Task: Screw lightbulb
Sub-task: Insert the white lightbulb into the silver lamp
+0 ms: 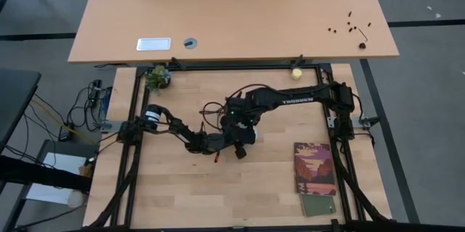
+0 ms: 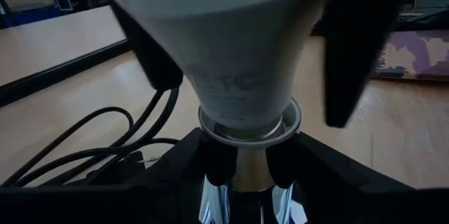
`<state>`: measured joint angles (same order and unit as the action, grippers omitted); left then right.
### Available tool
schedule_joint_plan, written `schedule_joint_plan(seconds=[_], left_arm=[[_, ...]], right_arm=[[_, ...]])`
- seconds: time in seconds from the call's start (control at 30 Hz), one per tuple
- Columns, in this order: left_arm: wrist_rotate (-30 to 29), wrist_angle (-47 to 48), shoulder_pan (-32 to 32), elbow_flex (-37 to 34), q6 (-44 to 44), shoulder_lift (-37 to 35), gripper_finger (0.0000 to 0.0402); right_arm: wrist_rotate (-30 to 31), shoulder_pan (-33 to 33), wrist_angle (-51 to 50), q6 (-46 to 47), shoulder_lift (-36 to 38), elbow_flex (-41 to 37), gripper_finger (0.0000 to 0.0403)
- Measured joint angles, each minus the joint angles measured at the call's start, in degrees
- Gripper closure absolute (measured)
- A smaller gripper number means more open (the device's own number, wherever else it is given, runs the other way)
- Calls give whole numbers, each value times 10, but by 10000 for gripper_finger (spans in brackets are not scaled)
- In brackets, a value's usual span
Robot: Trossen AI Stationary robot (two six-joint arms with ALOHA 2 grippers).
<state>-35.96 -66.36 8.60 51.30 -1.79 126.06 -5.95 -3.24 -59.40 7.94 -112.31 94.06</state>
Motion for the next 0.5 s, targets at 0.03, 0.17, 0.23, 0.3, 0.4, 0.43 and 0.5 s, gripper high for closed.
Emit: schedule_joint_plan(seconds=[0.03, 0.17, 0.23, 0.3, 0.4, 0.43, 0.5], left_arm=[[-1, 3, 0, 0, -1, 0, 218], [-8, 9, -2, 1, -6, -1, 218], [-9, 9, -2, 1, -12, -1, 218], [-9, 9, -3, 1, -14, -1, 218], [-11, 9, -3, 1, -15, -1, 218], [-11, 9, -3, 1, -15, -1, 218], [-12, 9, -3, 1, -15, -1, 218]], right_arm=[[6, 3, -6, 1, 2, 0, 133], [25, 13, -25, 11, 3, -2, 133], [31, 16, -26, 11, 3, -2, 133], [38, 16, -25, 11, 2, -2, 133], [38, 12, -22, 16, 2, -2, 133], [36, 11, -23, 19, 2, -2, 133], [33, 7, -23, 24, 2, -2, 133]])
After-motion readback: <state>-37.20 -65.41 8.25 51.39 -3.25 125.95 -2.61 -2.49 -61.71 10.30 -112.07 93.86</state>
